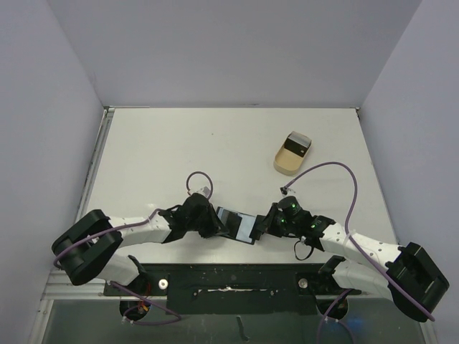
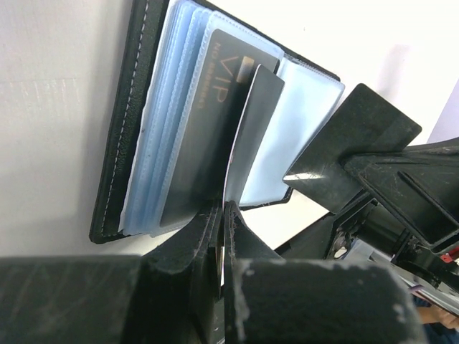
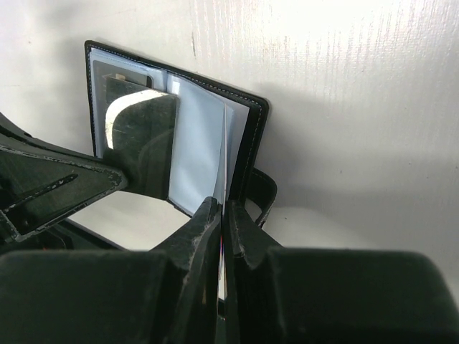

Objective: Put the credit cards into the card holder
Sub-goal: Insert the credit card into the card holder.

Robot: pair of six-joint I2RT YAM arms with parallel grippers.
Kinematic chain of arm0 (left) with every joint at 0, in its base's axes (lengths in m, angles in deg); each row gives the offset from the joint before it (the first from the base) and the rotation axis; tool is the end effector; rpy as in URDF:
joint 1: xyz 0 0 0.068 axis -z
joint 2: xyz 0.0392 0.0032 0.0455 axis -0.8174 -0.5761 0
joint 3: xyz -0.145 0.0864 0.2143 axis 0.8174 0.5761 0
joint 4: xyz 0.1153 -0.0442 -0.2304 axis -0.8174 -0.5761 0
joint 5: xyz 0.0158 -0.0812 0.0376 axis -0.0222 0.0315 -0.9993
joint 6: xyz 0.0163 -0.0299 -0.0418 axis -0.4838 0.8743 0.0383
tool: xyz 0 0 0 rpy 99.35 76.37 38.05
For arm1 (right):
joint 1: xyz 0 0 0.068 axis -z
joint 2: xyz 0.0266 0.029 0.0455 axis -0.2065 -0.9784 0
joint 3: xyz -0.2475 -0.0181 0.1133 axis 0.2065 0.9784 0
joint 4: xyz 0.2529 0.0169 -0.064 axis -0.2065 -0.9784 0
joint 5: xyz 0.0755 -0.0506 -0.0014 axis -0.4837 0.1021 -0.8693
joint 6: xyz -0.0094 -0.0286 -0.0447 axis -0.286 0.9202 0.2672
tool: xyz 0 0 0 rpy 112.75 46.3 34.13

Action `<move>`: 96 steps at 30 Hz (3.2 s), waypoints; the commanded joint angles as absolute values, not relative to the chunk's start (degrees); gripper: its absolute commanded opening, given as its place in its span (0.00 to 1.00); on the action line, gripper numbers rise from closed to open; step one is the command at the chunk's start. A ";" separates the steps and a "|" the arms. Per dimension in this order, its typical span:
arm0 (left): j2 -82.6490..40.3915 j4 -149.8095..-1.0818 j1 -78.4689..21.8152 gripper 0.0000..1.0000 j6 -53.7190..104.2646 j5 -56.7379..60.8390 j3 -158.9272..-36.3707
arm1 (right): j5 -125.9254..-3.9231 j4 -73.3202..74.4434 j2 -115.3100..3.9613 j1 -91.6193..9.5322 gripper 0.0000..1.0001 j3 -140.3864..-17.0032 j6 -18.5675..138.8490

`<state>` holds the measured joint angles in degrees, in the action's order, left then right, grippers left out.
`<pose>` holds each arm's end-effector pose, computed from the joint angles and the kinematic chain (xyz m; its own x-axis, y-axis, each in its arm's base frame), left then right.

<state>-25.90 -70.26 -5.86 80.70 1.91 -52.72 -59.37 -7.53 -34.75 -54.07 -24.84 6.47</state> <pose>0.1582 -0.1894 0.1362 -0.9305 -0.3190 -0.1801 -0.1151 0.7213 -0.6830 0.1420 0.1302 0.1573 -0.8670 0.3882 -0.3123 0.1329 0.7843 0.6059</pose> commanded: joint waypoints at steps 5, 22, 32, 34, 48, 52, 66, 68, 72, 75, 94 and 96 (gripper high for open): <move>-30.19 -70.11 -5.66 0.00 80.02 3.22 -54.22 | -56.96 -8.51 -34.06 -54.85 0.00 -24.41 6.16; -31.76 -62.39 -5.57 0.00 79.88 2.56 -53.25 | -56.34 -9.06 -32.66 -55.31 0.00 -23.70 5.57; -32.49 -64.25 -5.27 0.00 77.57 0.24 -53.91 | -56.14 -9.04 -32.93 -55.33 0.00 -23.80 5.53; -33.00 -64.30 -5.26 0.00 77.14 0.80 -53.98 | -56.22 -8.96 -33.01 -55.27 0.00 -23.80 5.53; -31.64 -63.52 -4.05 0.00 77.18 3.19 -53.11 | -56.25 -10.09 -33.13 -55.34 0.00 -24.03 5.79; -29.93 -68.79 -4.05 0.09 75.48 1.55 -55.40 | -55.71 -11.19 -32.60 -55.33 0.00 -25.27 6.23; -30.86 -73.59 -4.09 0.25 73.78 -1.14 -58.17 | -55.08 -13.04 -31.20 -55.33 0.00 -25.71 6.38; -31.86 -73.88 -4.04 0.19 73.57 -1.00 -59.03 | -55.00 -12.99 -30.90 -55.33 0.00 -25.50 6.27; -33.14 -75.36 -3.84 0.09 73.46 -0.05 -60.22 | -54.91 -13.00 -30.69 -55.29 0.00 -25.42 6.23; -33.11 -76.79 -3.76 0.04 73.67 0.44 -60.30 | -54.82 -12.93 -30.73 -55.35 0.00 -25.54 6.32; -34.21 -80.87 -3.85 0.00 71.82 4.72 -61.65 | -54.65 -13.26 -30.45 -55.33 0.00 -25.39 6.41; -34.13 -82.11 -3.84 0.00 70.93 4.87 -62.62 | -54.57 -13.34 -30.66 -55.33 0.00 -25.46 6.49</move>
